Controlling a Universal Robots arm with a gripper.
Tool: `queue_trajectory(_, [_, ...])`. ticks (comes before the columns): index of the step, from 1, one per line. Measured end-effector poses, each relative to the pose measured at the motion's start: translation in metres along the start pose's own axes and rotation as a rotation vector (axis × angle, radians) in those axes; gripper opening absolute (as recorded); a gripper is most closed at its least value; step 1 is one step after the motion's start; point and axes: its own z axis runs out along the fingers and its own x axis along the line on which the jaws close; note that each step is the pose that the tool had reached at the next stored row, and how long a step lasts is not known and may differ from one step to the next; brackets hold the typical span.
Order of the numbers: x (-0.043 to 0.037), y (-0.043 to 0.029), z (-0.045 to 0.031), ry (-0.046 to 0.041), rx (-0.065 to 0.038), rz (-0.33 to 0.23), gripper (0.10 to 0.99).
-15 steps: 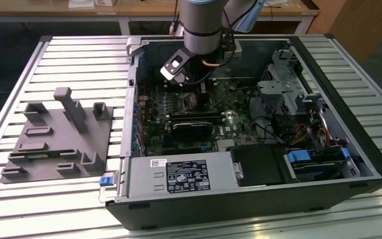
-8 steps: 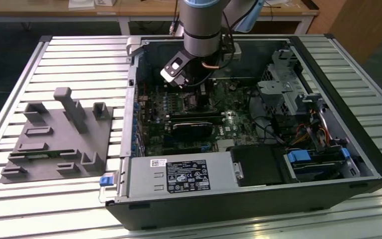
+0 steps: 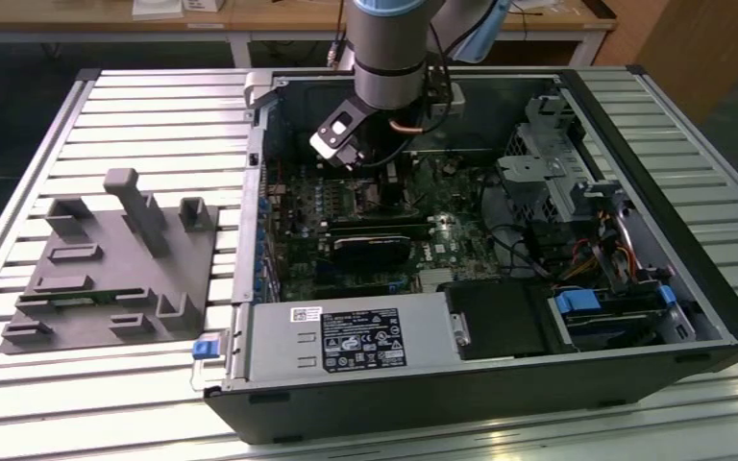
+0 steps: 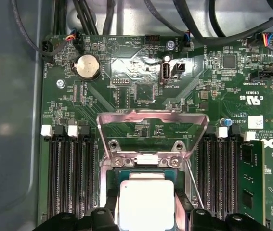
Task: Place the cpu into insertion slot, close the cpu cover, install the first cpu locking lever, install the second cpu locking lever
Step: 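Place the cpu into insertion slot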
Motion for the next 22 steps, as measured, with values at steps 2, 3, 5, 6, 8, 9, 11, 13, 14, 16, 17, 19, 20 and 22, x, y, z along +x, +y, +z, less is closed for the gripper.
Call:
queue_trajectory(2, [0.0003, 0.0000, 0.0005, 0.0002, 0.000, -0.004, 0.541])
queue_trajectory(3, [0.0003, 0.0000, 0.0007, 0.0002, 0.000, -0.007, 0.541])
queue_trajectory(5, [0.0003, -0.0001, 0.0012, 0.0001, 0.000, -0.010, 0.541])
queue_trajectory(6, [0.0003, -0.0002, 0.0015, 0.0001, 0.000, -0.010, 0.541])
queue_trajectory(8, [0.0003, -0.0007, 0.0018, 0.0003, 0.000, -0.010, 0.541])
queue_trajectory(9, [0.0003, -0.0009, 0.0019, 0.0005, 0.000, -0.010, 0.541])
queue_trajectory(11, [0.0003, -0.0010, 0.0019, 0.0006, 0.000, -0.010, 0.541])
queue_trajectory(13, [0.0003, -0.0010, 0.0016, 0.0007, 0.000, -0.010, 0.541])
queue_trajectory(14, [0.0004, -0.0010, 0.0013, 0.0009, 0.000, -0.010, 0.541])
queue_trajectory(16, [0.0004, -0.0010, 0.0006, 0.0012, 0.000, -0.010, 0.541])
queue_trajectory(17, [0.0003, -0.0010, 0.0000, 0.0007, 0.000, -0.009, 0.541])
queue_trajectory(19, [0.0004, -0.0009, -0.0005, 0.0008, 0.000, -0.009, 0.541])
queue_trajectory(20, [0.0004, -0.0009, -0.0006, 0.0009, 0.000, -0.010, 0.541])
queue_trajectory(22, [0.0003, -0.0009, -0.0007, 0.0006, 0.000, -0.010, 0.541])
